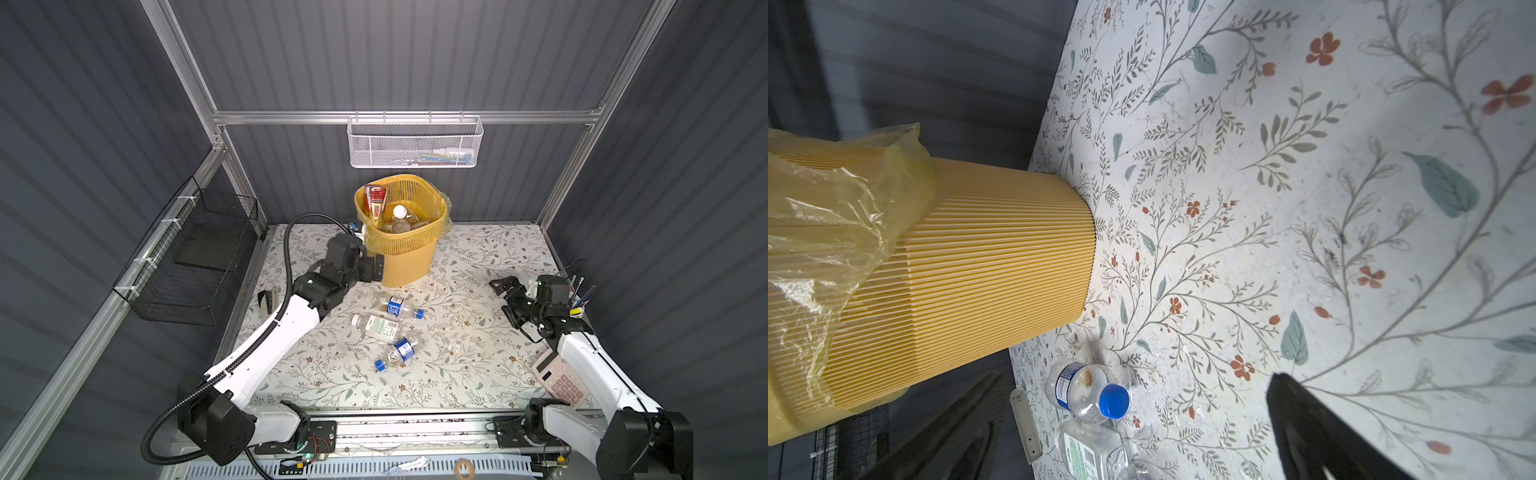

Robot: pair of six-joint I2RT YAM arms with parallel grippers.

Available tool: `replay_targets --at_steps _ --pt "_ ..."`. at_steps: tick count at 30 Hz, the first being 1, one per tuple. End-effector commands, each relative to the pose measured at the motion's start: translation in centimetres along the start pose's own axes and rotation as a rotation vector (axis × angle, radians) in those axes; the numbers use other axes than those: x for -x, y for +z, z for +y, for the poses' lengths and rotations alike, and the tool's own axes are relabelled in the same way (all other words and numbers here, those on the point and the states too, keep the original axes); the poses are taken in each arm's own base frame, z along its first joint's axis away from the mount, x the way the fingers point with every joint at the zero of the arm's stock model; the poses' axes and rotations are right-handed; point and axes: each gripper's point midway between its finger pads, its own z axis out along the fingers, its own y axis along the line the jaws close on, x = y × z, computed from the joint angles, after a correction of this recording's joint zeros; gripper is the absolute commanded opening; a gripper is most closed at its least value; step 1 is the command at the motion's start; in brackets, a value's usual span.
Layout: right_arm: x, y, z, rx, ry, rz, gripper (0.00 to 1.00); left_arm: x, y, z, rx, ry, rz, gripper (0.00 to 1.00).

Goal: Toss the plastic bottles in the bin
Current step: 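Lower the empty left gripper onto the blue-label bottle and grasp it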

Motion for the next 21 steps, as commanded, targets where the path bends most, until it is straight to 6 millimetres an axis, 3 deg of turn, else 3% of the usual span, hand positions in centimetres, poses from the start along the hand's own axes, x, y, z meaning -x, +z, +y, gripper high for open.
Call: replay_targets --at_steps 1,8,13,21 --pt "0.6 0.0 0.8 0.017 0.002 -0.022 0.99 -5.5 0.2 -4.1 -0.059 0.21 0.184 1.0" --pt "0.3 0.1 0.1 0.002 0.008 -0.016 0.99 -14.8 0.1 -10.3 -0.205 0.417 0.455 0.98" --pt "0.2 0.4 -0.2 -0.002 0.015 -0.013 0.99 -20.8 -0.4 -12.2 -0.251 0.556 0.644 0.9" --pt "-0.1 0.5 -0.7 -0.012 0.017 -0.006 0.99 -24.6 -1.0 -13.5 -0.31 0.598 0.764 0.82"
